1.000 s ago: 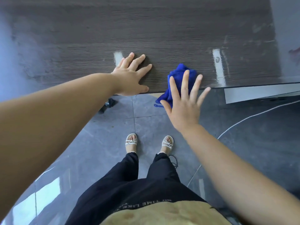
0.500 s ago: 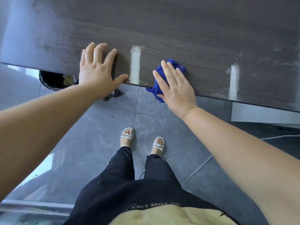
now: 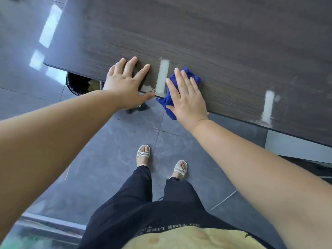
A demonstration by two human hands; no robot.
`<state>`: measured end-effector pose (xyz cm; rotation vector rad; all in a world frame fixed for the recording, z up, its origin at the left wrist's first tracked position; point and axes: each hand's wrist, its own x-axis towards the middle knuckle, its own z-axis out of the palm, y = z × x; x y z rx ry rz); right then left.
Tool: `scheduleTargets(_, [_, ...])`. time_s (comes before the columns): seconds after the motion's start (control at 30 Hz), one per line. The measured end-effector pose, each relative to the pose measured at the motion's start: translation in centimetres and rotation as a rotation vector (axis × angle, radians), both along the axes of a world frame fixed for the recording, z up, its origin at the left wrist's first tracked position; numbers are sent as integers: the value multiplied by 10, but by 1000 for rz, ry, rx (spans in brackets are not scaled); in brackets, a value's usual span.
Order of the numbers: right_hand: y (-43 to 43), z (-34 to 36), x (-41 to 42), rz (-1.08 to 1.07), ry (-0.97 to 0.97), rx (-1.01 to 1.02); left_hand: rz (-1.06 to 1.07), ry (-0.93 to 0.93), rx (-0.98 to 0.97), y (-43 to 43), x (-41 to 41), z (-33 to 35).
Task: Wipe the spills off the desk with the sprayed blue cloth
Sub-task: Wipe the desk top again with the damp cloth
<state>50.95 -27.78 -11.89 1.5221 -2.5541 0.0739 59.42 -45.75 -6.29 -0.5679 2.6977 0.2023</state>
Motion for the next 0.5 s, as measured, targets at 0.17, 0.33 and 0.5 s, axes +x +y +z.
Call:
scheduleTargets(0.17, [10, 9, -10, 127, -9, 19, -18, 71, 19, -38, 14, 5])
scheduleTargets(0.33, [51, 9, -21, 59, -2, 61, 46, 72, -4, -70, 27, 1])
scheduleTargets(0.5, [-14, -1, 8, -16, -31, -8, 33, 81, 3, -71, 23, 0])
